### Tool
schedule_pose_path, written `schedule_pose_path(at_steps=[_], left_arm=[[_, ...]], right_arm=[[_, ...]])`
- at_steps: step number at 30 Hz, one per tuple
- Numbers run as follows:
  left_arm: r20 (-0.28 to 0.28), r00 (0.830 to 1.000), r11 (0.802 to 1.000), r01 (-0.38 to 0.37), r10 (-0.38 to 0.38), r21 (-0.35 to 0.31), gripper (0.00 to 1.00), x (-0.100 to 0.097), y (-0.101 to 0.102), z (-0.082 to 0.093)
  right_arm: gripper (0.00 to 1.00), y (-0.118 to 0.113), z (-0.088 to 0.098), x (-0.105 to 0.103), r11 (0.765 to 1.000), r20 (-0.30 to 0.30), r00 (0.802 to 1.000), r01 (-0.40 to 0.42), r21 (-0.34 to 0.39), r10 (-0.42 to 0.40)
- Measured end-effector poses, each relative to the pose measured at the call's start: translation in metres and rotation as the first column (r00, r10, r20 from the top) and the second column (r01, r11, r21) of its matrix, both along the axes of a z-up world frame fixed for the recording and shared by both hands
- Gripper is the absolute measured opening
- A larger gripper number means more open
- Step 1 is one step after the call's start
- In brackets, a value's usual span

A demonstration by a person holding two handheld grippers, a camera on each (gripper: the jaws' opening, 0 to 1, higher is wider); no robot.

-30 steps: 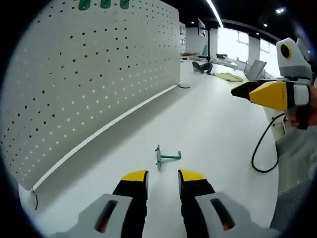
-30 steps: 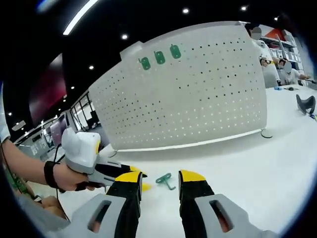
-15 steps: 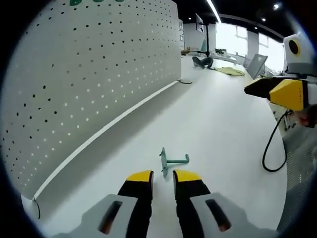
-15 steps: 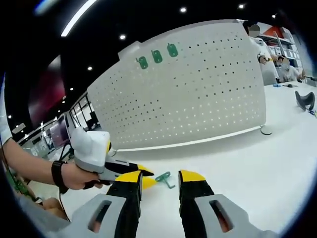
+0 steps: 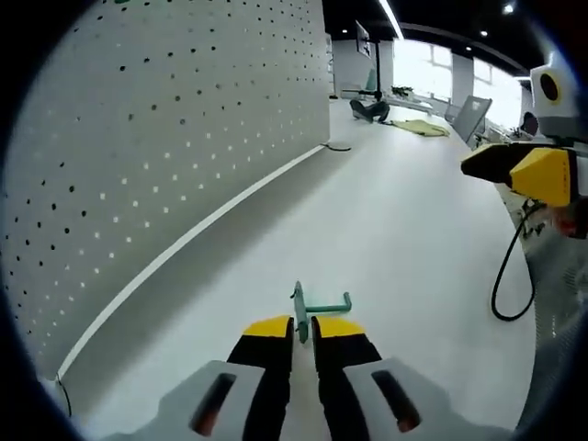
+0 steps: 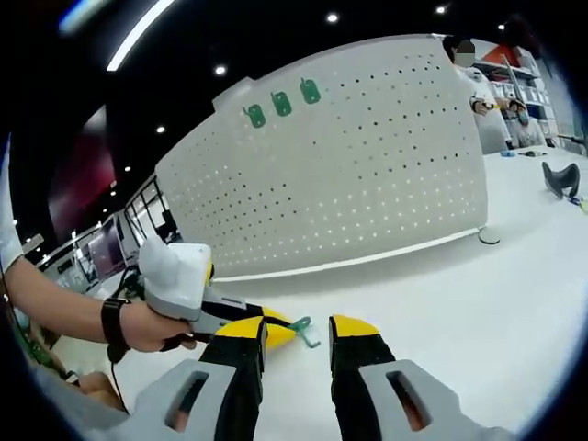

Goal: Insert the hook assembly into the mounting plate slot until the hook locks in place.

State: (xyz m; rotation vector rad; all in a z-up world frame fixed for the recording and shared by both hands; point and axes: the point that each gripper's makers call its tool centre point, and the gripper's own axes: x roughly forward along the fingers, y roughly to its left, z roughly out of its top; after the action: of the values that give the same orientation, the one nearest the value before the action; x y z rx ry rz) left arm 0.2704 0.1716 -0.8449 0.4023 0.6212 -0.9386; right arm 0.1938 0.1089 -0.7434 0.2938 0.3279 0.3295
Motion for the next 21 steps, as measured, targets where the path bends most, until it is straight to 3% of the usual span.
schedule_pose_path(at_steps=[9, 12, 21], left_arm=[[-0.01, 1.0, 1.0, 0.004, -0.004, 0.01, 0.05, -0.001, 0.003, -0.003], [-0.063, 0.998, 1.0, -0.005, 0.004, -0.023, 0.04, -0.007, 0.004, -0.003], [-0.08, 0.997, 0.997, -0.02, 0.014, -0.075, 0.04, -0.012, 0.006, 0.011]], right_arm=[[0.27, 0.002, 0.0, -0.001, 1.0, -0.001, 1.0, 0.006, 0.011, -0.006], [0.27, 0.003, 0.001, -0.002, 1.0, 0.001, 1.0, 0.005, 0.01, -0.005], [0.27, 0.011, 0.004, 0.0, 1.0, 0.005, 1.0, -0.014, 0.011, 0.013]])
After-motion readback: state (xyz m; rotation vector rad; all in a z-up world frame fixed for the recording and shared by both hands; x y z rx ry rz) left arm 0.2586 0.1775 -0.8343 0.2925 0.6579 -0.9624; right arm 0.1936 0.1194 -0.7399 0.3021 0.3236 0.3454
